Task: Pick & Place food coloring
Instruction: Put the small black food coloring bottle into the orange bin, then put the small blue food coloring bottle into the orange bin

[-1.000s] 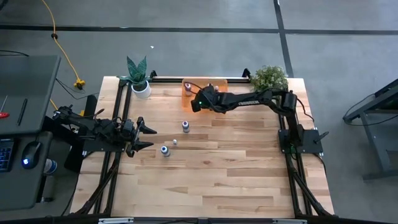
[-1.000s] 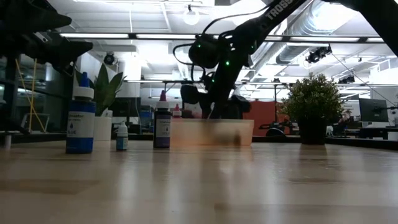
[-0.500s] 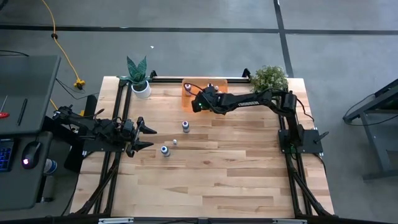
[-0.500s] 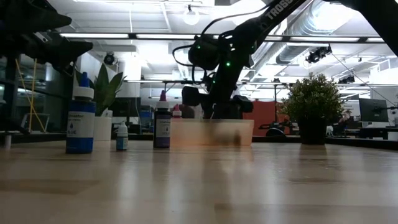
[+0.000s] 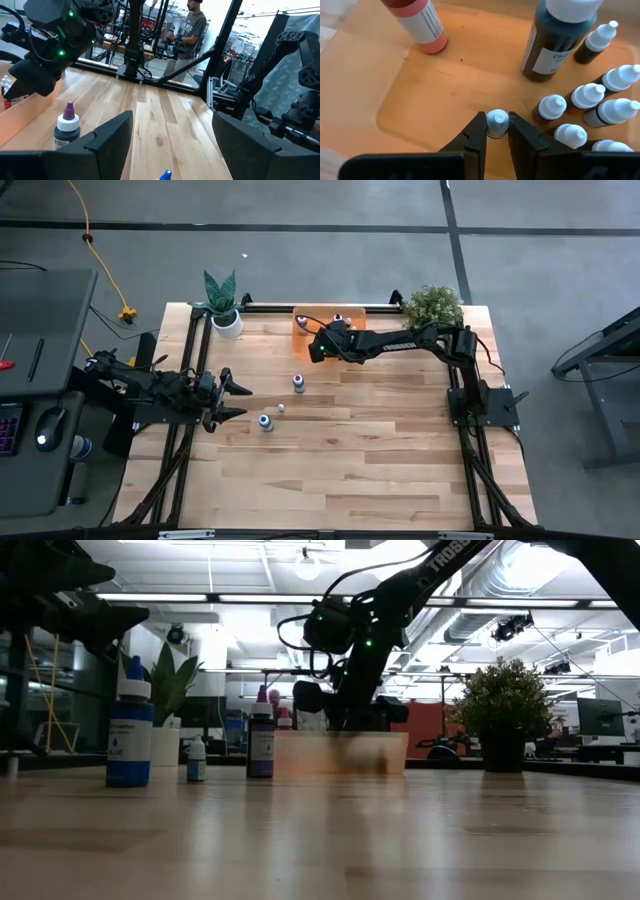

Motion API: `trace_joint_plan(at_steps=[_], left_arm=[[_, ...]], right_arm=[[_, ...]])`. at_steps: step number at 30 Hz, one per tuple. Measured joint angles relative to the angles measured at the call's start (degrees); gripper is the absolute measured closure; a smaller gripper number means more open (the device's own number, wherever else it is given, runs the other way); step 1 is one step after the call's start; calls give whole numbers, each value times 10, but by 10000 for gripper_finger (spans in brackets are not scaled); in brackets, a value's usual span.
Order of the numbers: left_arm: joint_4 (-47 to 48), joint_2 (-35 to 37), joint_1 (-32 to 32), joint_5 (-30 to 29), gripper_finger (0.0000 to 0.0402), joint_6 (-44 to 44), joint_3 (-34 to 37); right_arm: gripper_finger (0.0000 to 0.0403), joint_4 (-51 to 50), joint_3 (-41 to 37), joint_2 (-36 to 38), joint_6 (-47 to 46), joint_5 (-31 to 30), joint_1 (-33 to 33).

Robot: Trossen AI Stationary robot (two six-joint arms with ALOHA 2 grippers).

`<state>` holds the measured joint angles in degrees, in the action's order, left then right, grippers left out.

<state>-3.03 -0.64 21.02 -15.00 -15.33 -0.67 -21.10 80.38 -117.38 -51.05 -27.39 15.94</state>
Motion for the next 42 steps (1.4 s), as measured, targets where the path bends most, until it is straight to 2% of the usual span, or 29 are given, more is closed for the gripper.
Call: trace_joint_plan(at_steps=[12, 26, 42], left_arm=[[0, 0, 0, 0, 130, 0, 0], [0, 0, 0, 0, 130, 0, 0], [0, 0, 0, 0, 130, 0, 0]], right_arm=[[342, -4, 0, 0, 5, 9, -2], [273, -4, 0, 0, 10, 11, -2], [269, 11, 2, 8, 52, 12, -3]])
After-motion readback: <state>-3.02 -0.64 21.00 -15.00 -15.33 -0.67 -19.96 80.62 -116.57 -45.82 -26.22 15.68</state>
